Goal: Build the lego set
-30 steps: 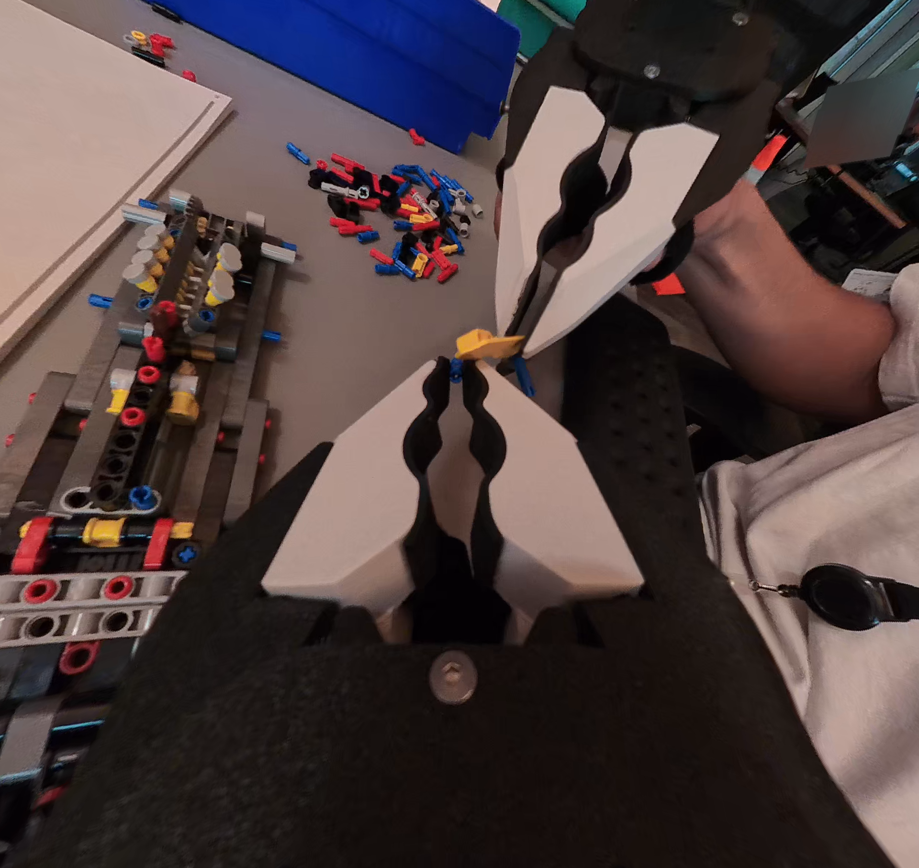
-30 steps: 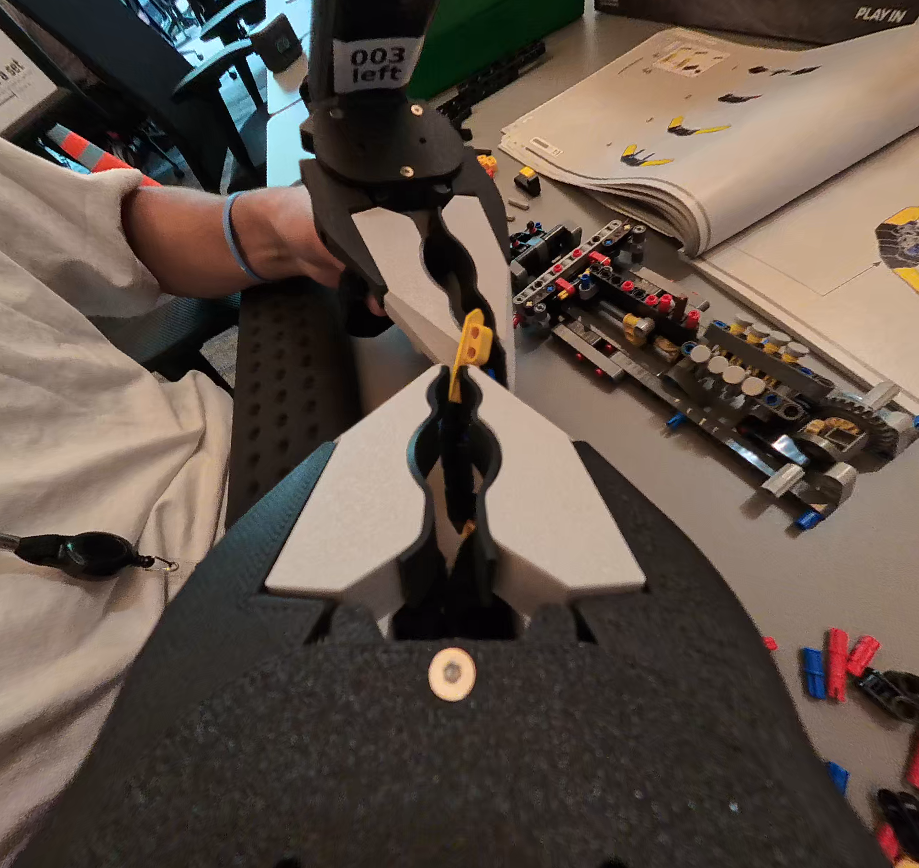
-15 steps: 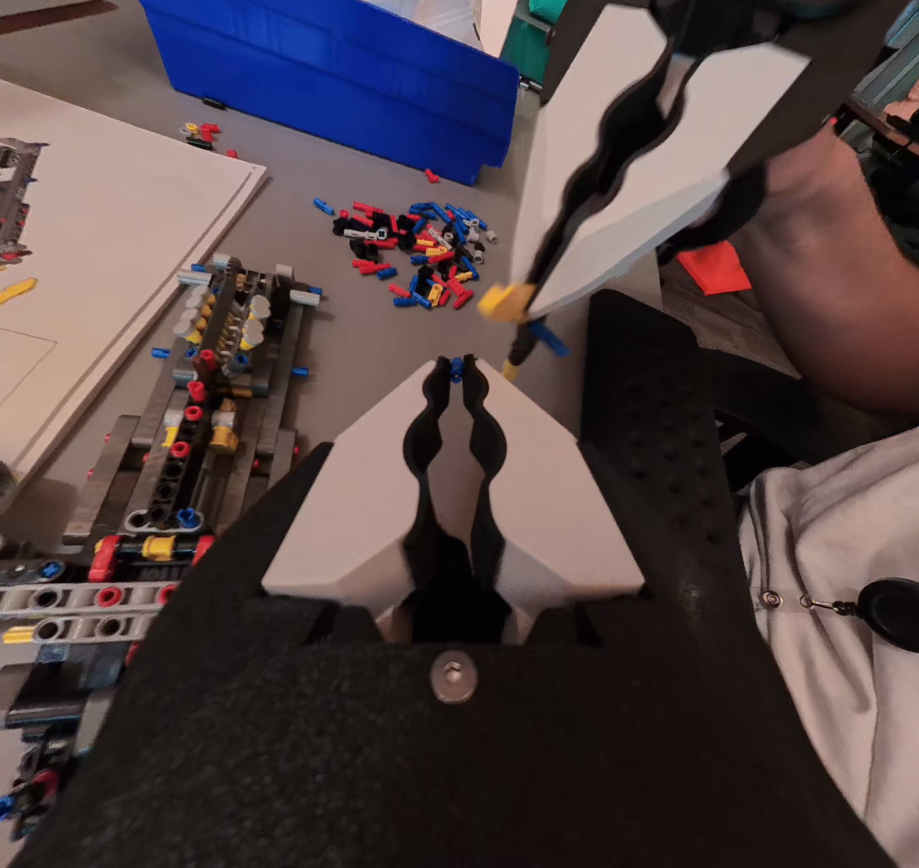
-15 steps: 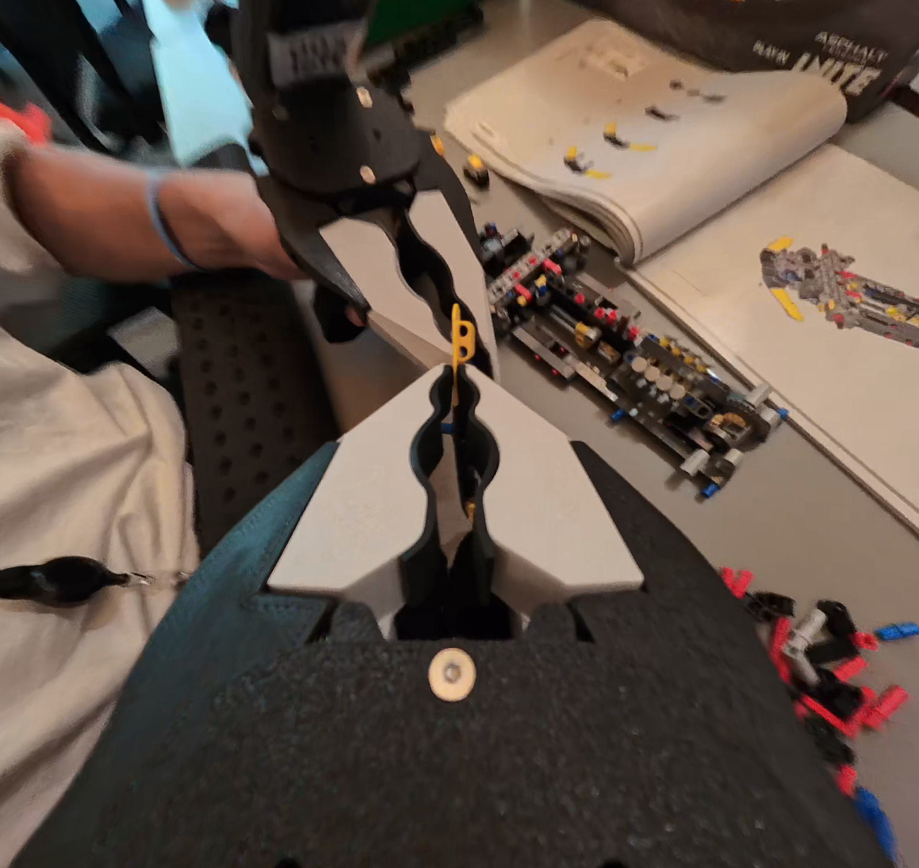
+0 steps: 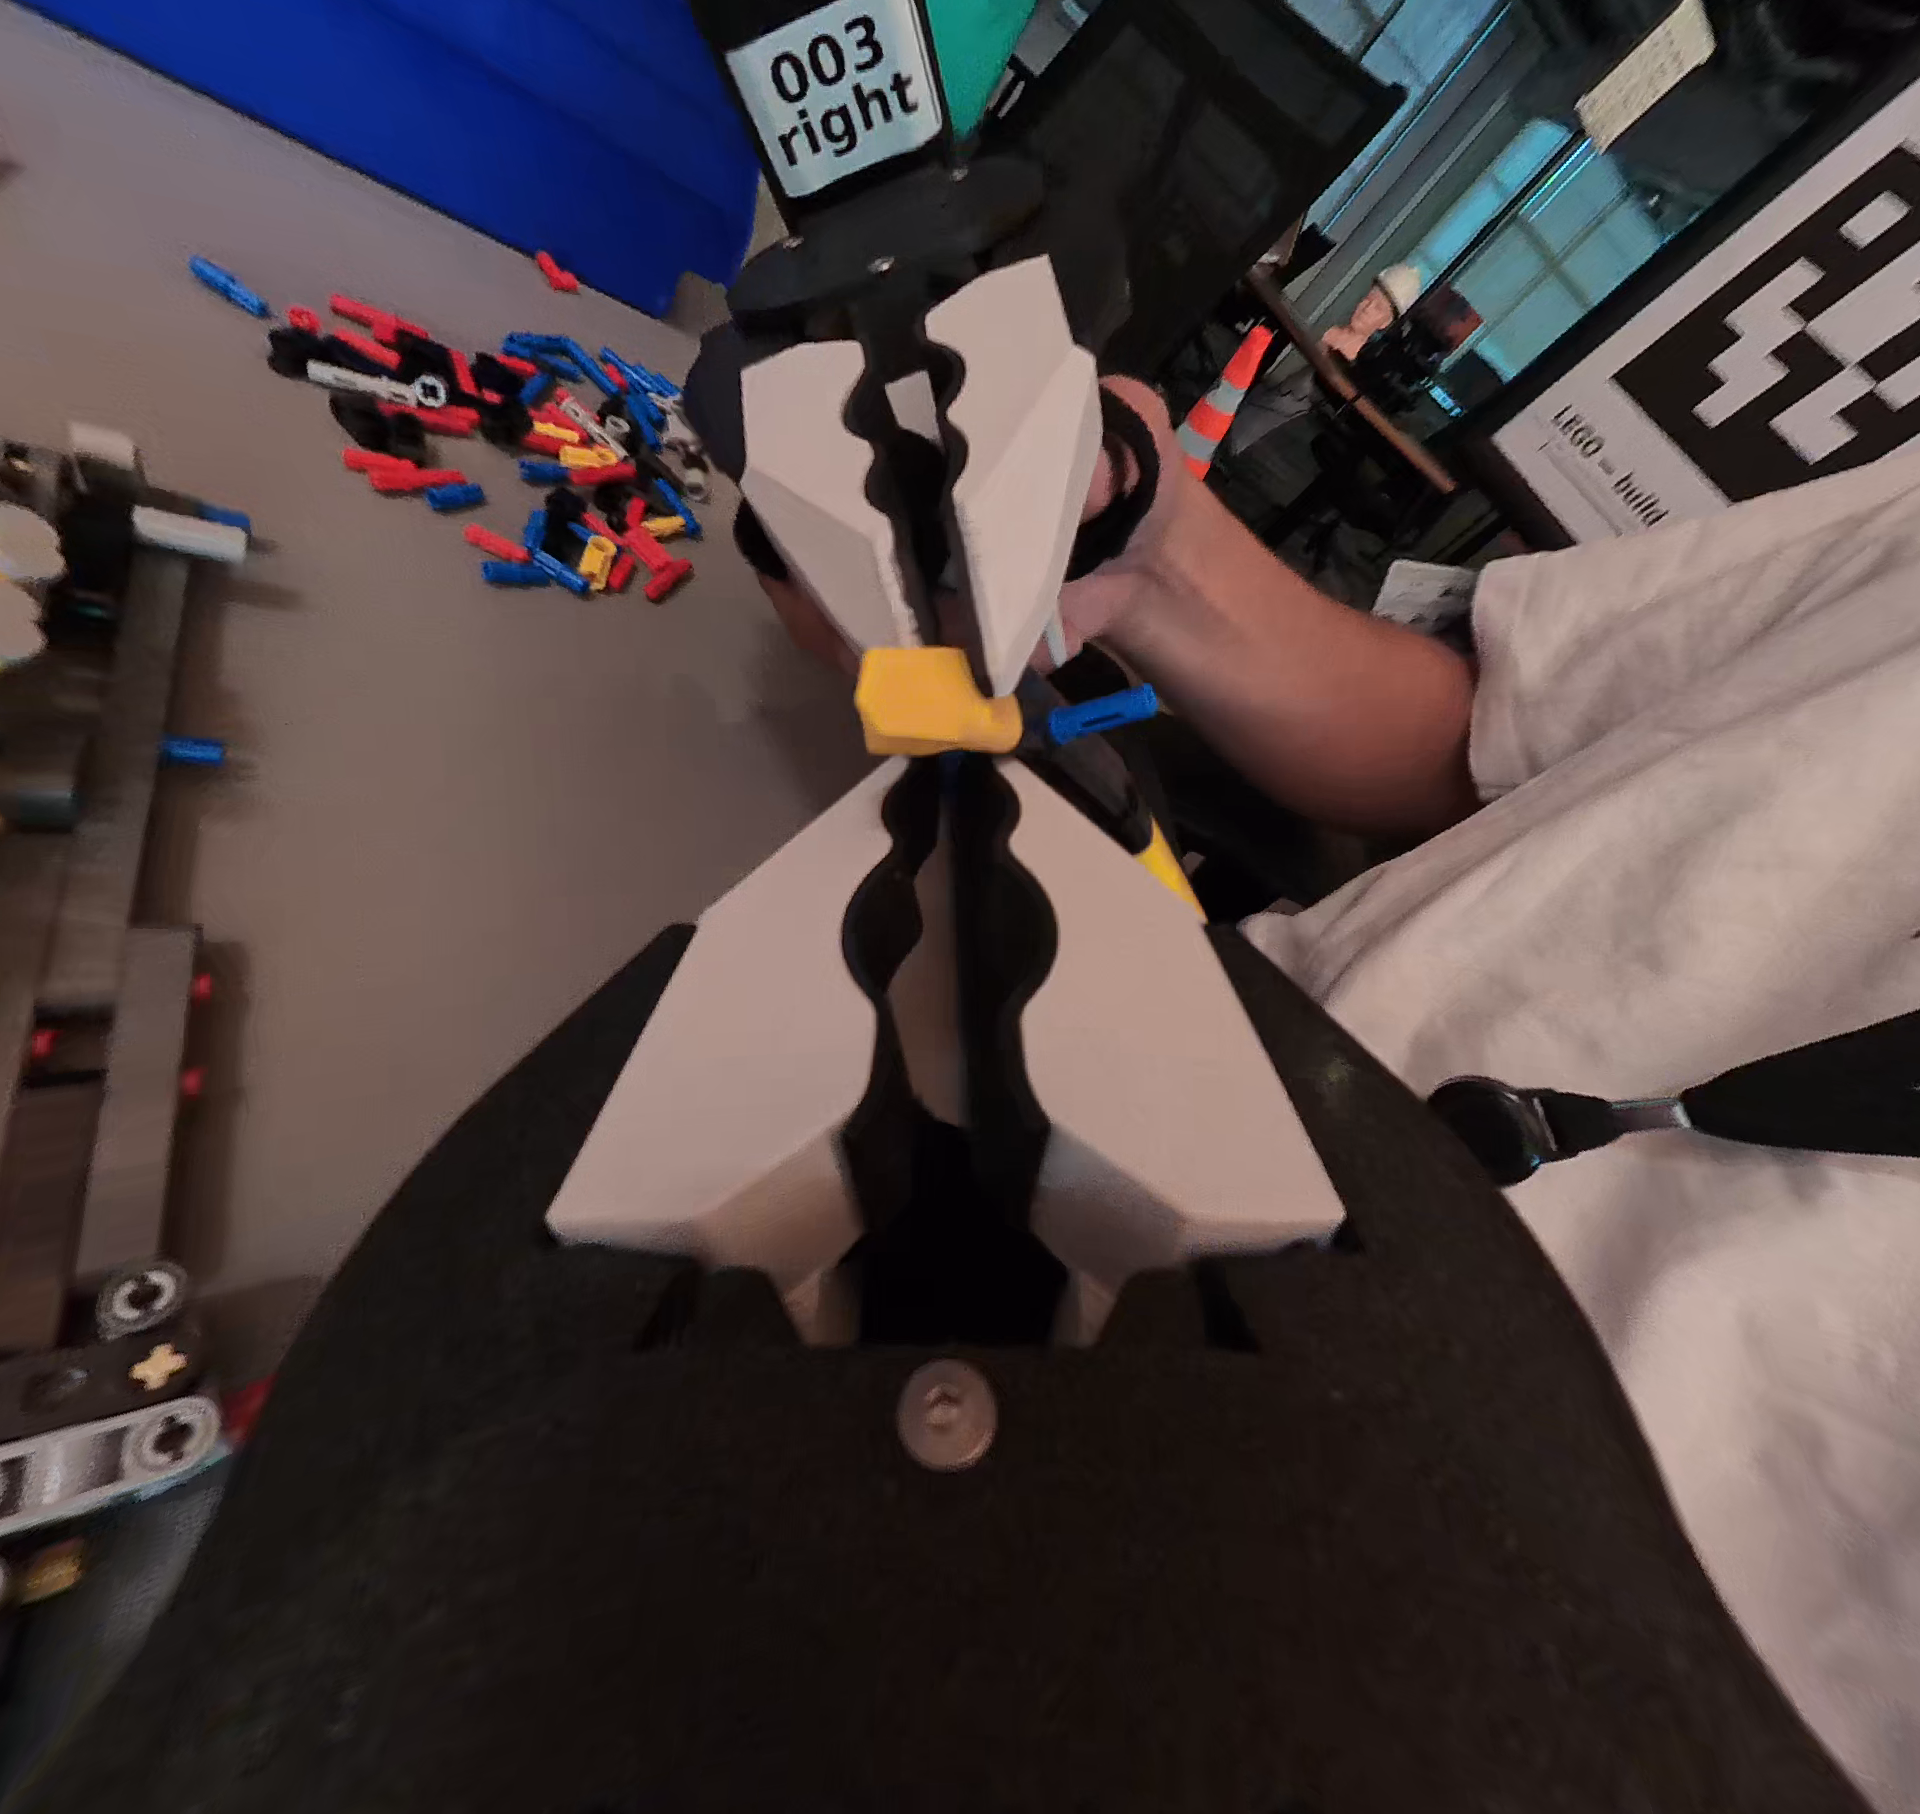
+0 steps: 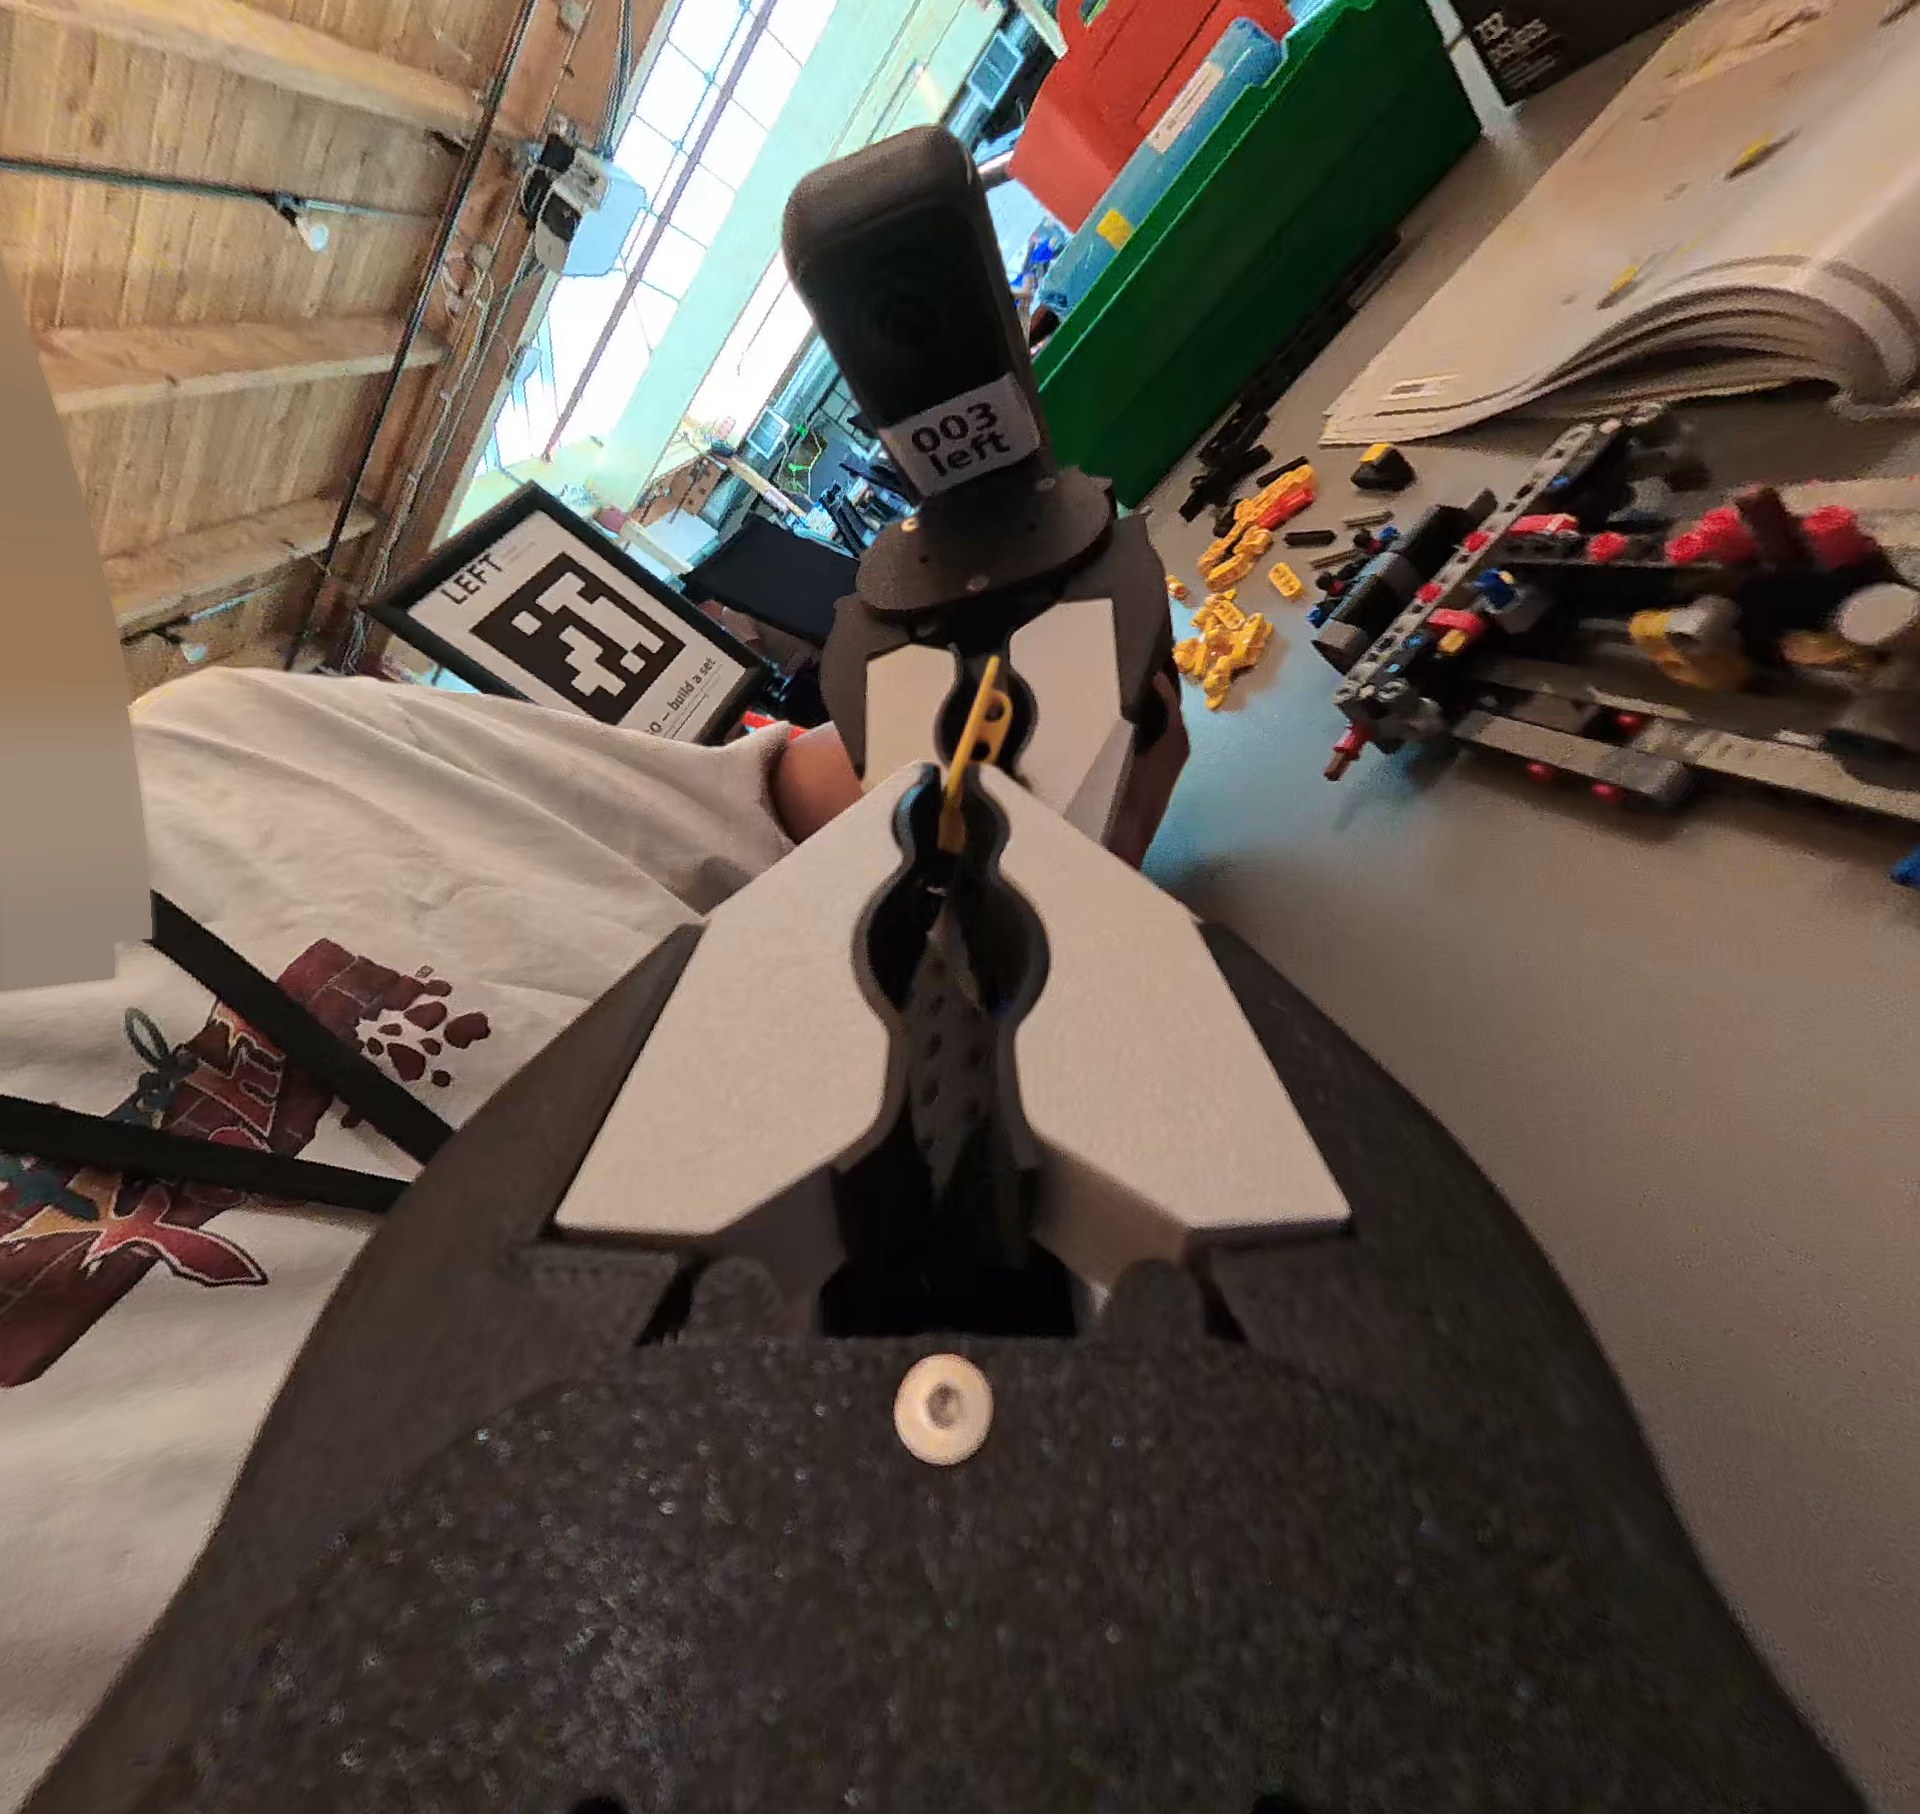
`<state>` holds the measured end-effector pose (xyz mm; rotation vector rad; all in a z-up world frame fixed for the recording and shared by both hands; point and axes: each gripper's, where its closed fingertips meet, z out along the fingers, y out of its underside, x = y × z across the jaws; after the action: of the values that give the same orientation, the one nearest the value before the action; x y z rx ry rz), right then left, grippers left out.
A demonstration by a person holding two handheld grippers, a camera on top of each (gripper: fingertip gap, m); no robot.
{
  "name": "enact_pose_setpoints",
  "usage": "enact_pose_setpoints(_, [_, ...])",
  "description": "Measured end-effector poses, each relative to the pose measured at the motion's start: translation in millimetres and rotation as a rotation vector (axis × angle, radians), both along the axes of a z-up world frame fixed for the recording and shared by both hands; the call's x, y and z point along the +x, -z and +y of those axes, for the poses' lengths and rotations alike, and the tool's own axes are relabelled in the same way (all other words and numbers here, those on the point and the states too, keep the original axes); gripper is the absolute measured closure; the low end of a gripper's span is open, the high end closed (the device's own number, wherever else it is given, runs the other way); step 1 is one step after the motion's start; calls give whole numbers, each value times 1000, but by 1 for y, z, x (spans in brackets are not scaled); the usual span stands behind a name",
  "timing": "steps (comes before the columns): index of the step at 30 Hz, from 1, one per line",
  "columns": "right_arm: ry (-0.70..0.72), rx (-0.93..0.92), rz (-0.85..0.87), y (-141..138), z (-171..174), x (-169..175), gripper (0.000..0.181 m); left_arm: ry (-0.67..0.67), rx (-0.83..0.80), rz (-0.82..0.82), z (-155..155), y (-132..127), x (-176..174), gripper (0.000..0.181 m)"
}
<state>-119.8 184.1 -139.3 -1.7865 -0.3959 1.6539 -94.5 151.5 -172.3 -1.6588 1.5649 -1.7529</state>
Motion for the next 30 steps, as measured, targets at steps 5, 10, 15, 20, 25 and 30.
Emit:
enact_pose_setpoints(5, [-76, -51, -32, 24, -8, 2, 175, 16, 13, 80, -2, 24, 2, 178])
enact_pose_setpoints(10, [-196, -49, -95, 28, -26, 0, 173, 35, -12, 104, -2, 28, 2, 178])
enact_pose_setpoints(15, [-281, 25, -223, 31, -41, 1, 167, 86, -22, 75, -8, 23, -2, 178])
enact_pose_setpoints(20, [-317, 90, -300, 35, -56, 9, 151, 132, 13, 75, -17, 25, -4, 178])
enact_pose_setpoints(25, [-328, 131, -415, 54, -64, 17, 164, 123, 10, 67, -16, 23, -3, 179])
enact_pose_setpoints(30, [-297, 90, -474, 59, -55, 18, 174, 87, 27, 42, -10, 19, -1, 179])
